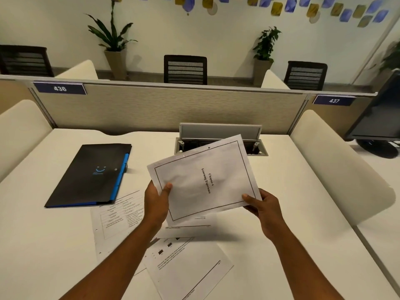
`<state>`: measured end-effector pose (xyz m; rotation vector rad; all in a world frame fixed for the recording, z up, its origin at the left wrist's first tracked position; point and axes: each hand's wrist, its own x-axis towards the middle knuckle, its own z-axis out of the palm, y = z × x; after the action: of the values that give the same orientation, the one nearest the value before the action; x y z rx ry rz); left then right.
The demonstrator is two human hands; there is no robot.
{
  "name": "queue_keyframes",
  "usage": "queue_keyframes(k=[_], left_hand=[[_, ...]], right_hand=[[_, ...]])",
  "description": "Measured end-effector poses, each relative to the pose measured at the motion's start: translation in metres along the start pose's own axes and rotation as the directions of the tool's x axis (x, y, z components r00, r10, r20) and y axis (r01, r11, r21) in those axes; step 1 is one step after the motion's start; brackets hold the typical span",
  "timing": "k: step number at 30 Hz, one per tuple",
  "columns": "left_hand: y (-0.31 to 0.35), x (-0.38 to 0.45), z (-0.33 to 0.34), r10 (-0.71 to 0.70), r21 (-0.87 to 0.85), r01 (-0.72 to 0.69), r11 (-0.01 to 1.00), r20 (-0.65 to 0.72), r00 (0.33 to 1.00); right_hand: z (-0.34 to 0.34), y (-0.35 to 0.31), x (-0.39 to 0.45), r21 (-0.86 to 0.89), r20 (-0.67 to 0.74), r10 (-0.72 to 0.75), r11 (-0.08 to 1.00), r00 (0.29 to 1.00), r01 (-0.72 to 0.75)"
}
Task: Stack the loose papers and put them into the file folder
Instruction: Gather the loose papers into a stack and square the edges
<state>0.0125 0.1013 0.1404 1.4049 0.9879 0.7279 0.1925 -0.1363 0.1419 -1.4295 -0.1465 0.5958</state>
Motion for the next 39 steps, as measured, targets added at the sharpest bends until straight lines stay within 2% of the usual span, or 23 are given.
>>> queue_keyframes(k=[5, 8, 16, 20, 22, 24, 28, 32, 33, 37, 39], left_hand=[[0.007, -0.002, 0.003, 0.099, 0.025, -0.099, 0.995, -0.002, 0.995], [0.008, -0.007, 0.004, 0.138, 0.069, -0.140, 0.988, 0.041, 0.990], [-0.001, -0.020, 0.002, 0.161, 0.074, -0.159, 0.985, -0.023, 0.987], [-0.012, -0.022, -0.005, 0.178, 0.059, -0.177, 0.982, -0.002, 0.984], [-0.018, -0.024, -0.006, 0.176, 0.079, -0.176, 0.981, 0.007, 0.984], [-0.020, -0.025, -0.006, 0.160, 0.104, -0.161, 0.981, 0.018, 0.987], [-0.019, -0.024, -0.005, 0.163, 0.110, -0.165, 0.980, 0.034, 0.986], [-0.021, -0.024, -0.005, 0.156, 0.112, -0.160, 0.981, 0.043, 0.987], [-0.022, -0.025, -0.004, 0.151, 0.115, -0.156, 0.981, 0.045, 0.987], [-0.026, -0.025, -0.004, 0.124, 0.121, -0.128, 0.984, 0.034, 0.992], [-0.028, -0.026, -0.003, 0.100, 0.138, -0.104, 0.985, 0.037, 0.994]], right_hand=[[0.003, -0.005, 0.001, -0.111, 0.029, -0.095, 0.989, 0.995, 0.097], [0.009, -0.006, 0.001, -0.148, -0.022, -0.140, 0.980, 0.990, 0.135], [0.022, 0.015, -0.006, -0.238, -0.109, -0.272, 0.941, 0.956, 0.241], [0.018, 0.032, -0.008, -0.203, -0.081, -0.268, 0.947, 0.960, 0.247], [0.018, 0.035, -0.008, -0.276, -0.070, -0.287, 0.926, 0.955, 0.258], [0.019, 0.034, -0.010, -0.436, -0.043, -0.372, 0.842, 0.927, 0.318], [0.021, 0.028, -0.014, -0.677, 0.170, -0.589, 0.513, 0.790, 0.528], [0.017, 0.024, -0.006, -0.805, 0.285, -0.672, 0.219, 0.683, 0.551], [0.016, 0.024, -0.006, -0.821, 0.289, -0.686, 0.181, 0.668, 0.541], [0.016, 0.028, -0.007, -0.840, 0.297, -0.671, 0.156, 0.680, 0.520], [0.018, 0.029, -0.009, -0.824, 0.285, -0.686, 0.181, 0.670, 0.536]])
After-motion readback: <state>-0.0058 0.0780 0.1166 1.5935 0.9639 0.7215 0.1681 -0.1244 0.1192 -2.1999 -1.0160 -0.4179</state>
